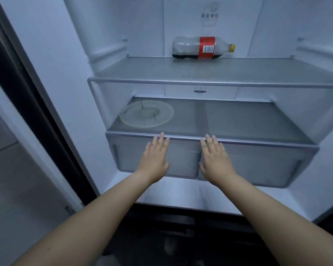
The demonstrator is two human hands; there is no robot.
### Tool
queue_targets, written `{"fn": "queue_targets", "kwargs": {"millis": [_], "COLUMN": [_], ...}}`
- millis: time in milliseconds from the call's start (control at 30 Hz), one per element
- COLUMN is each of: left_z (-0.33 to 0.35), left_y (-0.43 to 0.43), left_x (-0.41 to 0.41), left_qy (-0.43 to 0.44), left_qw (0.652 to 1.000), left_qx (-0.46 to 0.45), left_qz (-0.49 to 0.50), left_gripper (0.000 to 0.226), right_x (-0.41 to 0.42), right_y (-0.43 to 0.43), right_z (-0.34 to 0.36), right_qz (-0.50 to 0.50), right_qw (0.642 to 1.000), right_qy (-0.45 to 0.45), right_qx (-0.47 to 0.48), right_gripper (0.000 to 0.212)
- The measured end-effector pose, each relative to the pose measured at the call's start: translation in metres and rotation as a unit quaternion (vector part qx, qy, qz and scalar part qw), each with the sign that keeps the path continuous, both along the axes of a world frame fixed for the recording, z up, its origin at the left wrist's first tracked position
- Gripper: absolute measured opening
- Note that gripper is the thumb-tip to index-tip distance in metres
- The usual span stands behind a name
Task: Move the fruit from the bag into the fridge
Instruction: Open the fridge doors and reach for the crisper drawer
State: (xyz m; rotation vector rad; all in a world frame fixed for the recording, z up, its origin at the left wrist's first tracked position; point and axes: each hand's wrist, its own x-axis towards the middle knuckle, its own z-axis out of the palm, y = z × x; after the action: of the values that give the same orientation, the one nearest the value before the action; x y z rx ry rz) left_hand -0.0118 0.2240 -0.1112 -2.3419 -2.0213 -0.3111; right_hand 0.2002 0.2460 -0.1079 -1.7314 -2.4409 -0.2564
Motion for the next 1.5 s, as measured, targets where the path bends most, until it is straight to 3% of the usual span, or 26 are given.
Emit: {"fn": "queue_targets", "kwargs": {"millis": [167, 367, 433, 500, 533, 567, 633, 733, 767, 800, 1000, 1067, 1233, 1500], "left_z": [-0.015, -0.028, -0.021, -0.010, -0.004, -0.001, 0.002, -0.005, -0.008, -0.010, -0.020, -0.021, -0.022, -0.026], "left_y": [0.032, 0.038, 0.036, 0.027, 0.019, 0.013, 0.009, 0.018, 0.021, 0.023, 0.035, 0.037, 0.042, 0.037], "left_x": [0.000, 0.006, 0.008, 0.013, 0.018, 0.024, 0.032, 0.028, 0.025, 0.023, 0.016, 0.015, 0.016, 0.020], "left_qy": [0.033, -0.008, -0.074, -0.277, -0.416, -0.551, -0.761, -0.924, -0.943, -0.952, -0.966, -0.966, -0.965, -0.963], "left_qw": [0.999, 0.997, 0.995, 0.958, 0.903, 0.821, 0.615, 0.306, 0.240, 0.205, 0.160, 0.157, 0.158, 0.159], "left_qx": [0.014, 0.067, 0.056, 0.055, 0.065, 0.074, 0.038, -0.074, -0.098, -0.111, -0.101, -0.103, -0.109, -0.113], "left_qz": [0.014, 0.029, 0.023, 0.047, 0.086, 0.132, 0.200, 0.216, 0.209, 0.201, 0.175, 0.179, 0.180, 0.185], "left_gripper": [0.080, 0.080, 0.072, 0.061, 0.054, 0.048, 0.044, 0.059, 0.063, 0.066, 0.064, 0.063, 0.061, 0.053], "right_x": [0.006, 0.016, 0.021, 0.026, 0.029, 0.030, 0.027, 0.017, 0.014, 0.010, -0.009, -0.012, -0.009, -0.009], "right_y": [0.026, 0.035, 0.035, 0.028, 0.021, 0.014, 0.002, 0.007, 0.010, 0.012, 0.018, 0.020, 0.025, 0.016], "right_z": [-0.016, -0.025, -0.023, -0.016, -0.012, -0.009, -0.008, -0.015, -0.016, -0.017, -0.017, -0.018, -0.023, -0.023], "right_qz": [0.004, 0.053, 0.074, 0.089, 0.083, 0.066, 0.007, -0.094, -0.115, -0.127, -0.159, -0.161, -0.166, -0.160], "right_qw": [1.000, 0.997, 0.994, 0.970, 0.938, 0.893, 0.767, 0.480, 0.400, 0.347, 0.208, 0.190, 0.168, 0.147], "right_qy": [0.007, 0.034, 0.074, 0.228, 0.337, 0.444, 0.635, 0.833, 0.858, 0.870, 0.895, 0.907, 0.927, 0.936], "right_qx": [0.010, 0.044, 0.039, -0.002, -0.017, -0.032, -0.095, -0.258, -0.300, -0.327, -0.361, -0.340, -0.292, -0.276], "right_gripper": [0.086, 0.081, 0.074, 0.062, 0.053, 0.045, 0.031, 0.025, 0.027, 0.027, 0.035, 0.020, 0.015, 0.021]}}
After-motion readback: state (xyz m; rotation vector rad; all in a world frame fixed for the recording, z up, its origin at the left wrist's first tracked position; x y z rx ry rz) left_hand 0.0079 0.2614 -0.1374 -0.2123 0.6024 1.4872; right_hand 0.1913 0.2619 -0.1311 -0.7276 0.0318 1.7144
